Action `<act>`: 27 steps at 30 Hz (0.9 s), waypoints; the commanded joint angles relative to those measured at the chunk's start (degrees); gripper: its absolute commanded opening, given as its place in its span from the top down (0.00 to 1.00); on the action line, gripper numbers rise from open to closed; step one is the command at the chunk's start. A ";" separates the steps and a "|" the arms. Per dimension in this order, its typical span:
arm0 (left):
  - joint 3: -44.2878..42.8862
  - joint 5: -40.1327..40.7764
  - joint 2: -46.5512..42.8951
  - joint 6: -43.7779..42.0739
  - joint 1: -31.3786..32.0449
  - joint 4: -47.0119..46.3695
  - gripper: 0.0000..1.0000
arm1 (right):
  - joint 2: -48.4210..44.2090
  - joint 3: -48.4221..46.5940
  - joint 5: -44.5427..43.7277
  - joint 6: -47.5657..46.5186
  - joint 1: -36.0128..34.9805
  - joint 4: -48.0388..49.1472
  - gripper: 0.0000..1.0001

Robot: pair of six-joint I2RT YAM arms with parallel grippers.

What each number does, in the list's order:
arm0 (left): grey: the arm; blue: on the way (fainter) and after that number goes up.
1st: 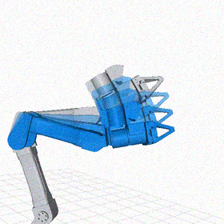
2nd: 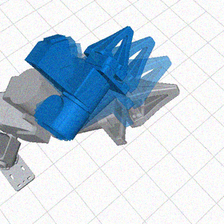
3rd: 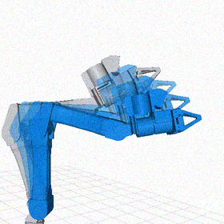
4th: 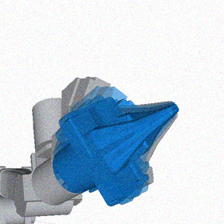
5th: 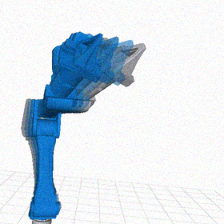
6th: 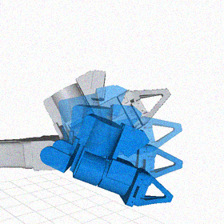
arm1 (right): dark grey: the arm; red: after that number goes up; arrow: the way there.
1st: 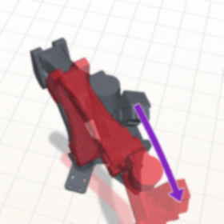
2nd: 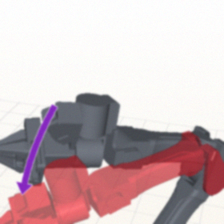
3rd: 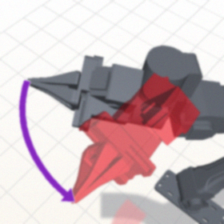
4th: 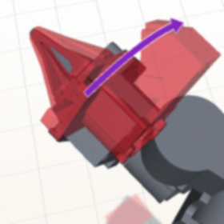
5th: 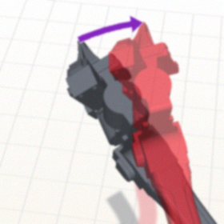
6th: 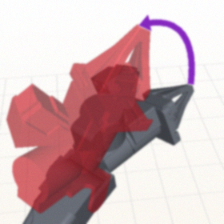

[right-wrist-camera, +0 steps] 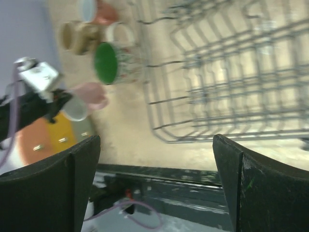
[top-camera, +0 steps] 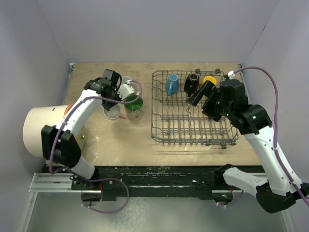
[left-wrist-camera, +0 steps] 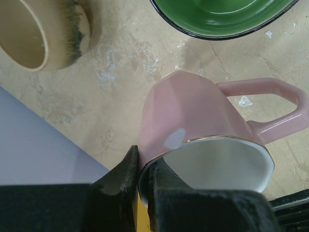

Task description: Unload the cups from the dish rack

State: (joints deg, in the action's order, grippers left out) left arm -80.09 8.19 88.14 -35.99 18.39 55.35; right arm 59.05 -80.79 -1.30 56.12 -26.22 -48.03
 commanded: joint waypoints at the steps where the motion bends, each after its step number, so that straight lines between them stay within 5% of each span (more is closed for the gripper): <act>1: -1.71 2.24 2.55 0.19 -1.39 -2.63 1.00 | 2.06 -0.73 -8.53 -6.32 2.01 -10.95 0.00; 16: -5.66 -6.27 15.92 1.64 -9.47 -6.04 0.99 | 11.54 6.70 -24.28 -8.43 5.69 -9.79 0.00; 20: -4.75 -7.34 14.71 2.26 -10.41 -9.48 0.63 | 16.79 7.41 -28.00 -9.79 6.63 -7.43 0.01; 27: -6.64 -9.99 7.56 2.85 -10.75 -10.30 0.33 | 25.83 9.54 -28.87 -15.03 12.46 -0.14 0.09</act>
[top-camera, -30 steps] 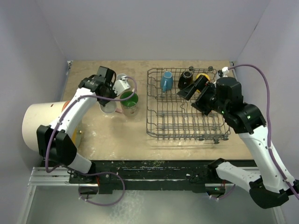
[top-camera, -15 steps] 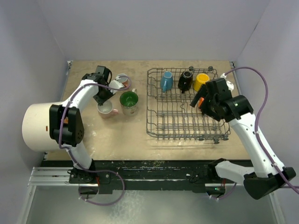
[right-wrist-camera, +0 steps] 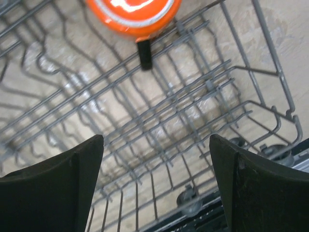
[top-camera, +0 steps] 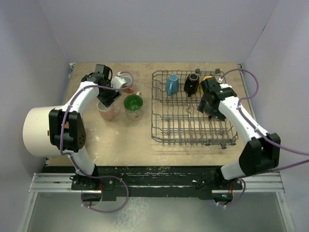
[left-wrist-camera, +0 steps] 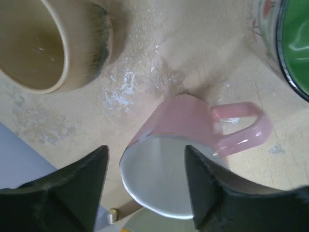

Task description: Unload the cups from the dish rack

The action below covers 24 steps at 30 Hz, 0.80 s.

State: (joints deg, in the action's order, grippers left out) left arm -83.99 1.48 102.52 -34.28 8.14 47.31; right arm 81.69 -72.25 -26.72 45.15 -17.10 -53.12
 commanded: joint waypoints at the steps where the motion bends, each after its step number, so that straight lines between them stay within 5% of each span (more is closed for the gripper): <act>1: -3.40 -3.95 -8.11 1.29 -0.50 -1.65 0.23 | 4.33 1.24 -3.32 -4.75 4.17 6.23 0.09; 13: -4.35 -9.77 -20.84 -0.15 -0.50 5.77 0.19 | 15.30 1.68 -1.25 -8.13 6.30 15.29 0.18; 16: -5.91 -11.80 -22.32 0.55 -0.50 7.99 0.13 | 16.98 2.59 -1.43 -8.10 6.29 16.81 0.24; 18: -7.00 -13.03 -23.48 1.20 -0.51 9.19 0.00 | 17.99 3.27 -1.85 -8.05 6.29 17.71 0.29; 24: -8.16 -15.76 -26.81 3.14 -0.50 9.86 0.01 | 18.64 5.23 -2.60 -8.16 6.29 19.92 0.45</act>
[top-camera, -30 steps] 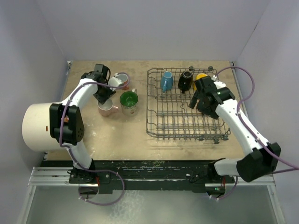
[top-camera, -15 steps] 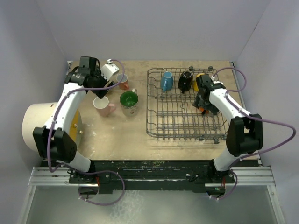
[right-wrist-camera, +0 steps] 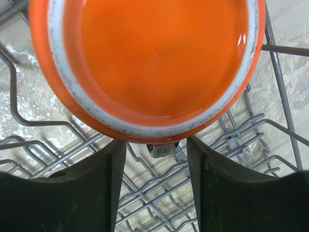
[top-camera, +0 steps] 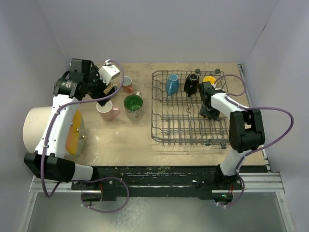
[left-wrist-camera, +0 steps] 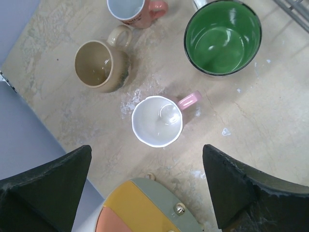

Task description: Unload the cups from the dish rack

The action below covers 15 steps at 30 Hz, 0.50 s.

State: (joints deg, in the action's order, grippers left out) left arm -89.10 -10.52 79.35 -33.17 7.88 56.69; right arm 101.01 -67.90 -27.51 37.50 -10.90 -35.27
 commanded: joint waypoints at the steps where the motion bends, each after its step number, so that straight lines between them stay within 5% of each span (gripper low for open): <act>1: -3.16 -4.06 -3.86 2.28 -0.23 0.52 0.01 | -0.77 1.11 -2.03 -0.60 0.09 2.20 0.49; 12: -2.71 -4.54 -6.98 3.64 -0.23 -2.14 0.01 | -5.71 0.91 -2.77 -3.00 0.09 1.93 0.97; 15: -3.03 -4.77 -6.97 3.64 -0.23 -1.59 0.00 | -7.94 -0.28 -3.67 -3.24 0.09 1.26 1.00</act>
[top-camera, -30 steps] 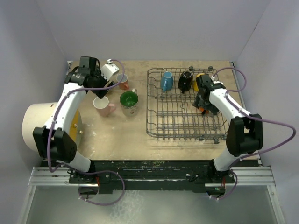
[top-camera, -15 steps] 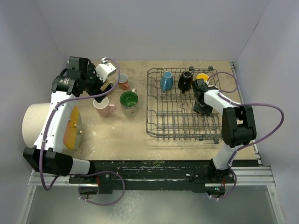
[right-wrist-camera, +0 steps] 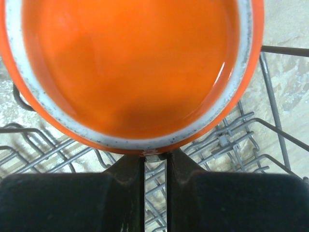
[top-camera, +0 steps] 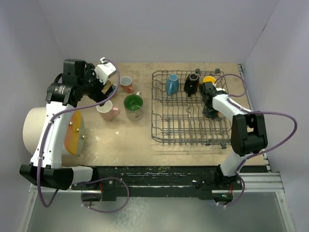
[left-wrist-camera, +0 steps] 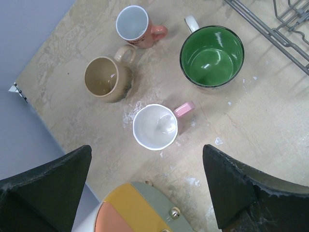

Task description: Unload the cups from the dish rack

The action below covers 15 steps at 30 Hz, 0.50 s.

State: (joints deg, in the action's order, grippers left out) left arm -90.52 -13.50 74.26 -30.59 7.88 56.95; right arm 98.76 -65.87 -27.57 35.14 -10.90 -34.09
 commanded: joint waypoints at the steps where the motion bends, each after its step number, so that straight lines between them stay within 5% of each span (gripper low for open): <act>1: -1.55 -1.80 -1.96 1.07 -0.24 -1.71 0.00 | -6.33 -2.64 -3.50 -0.98 0.09 -0.05 1.00; 7: -0.54 -2.62 -2.91 0.38 -0.23 -1.10 0.00 | -10.78 -5.65 -0.12 -0.99 0.00 -2.53 1.00; 15: 9.39 -8.61 -8.71 -7.74 -0.23 -6.36 0.01 | -17.95 -10.73 16.99 -1.14 -5.80 -6.95 1.00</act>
State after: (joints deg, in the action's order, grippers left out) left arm -85.82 -17.41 69.49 -32.91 7.88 55.27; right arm 85.71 -71.53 -19.29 34.06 -12.23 -39.66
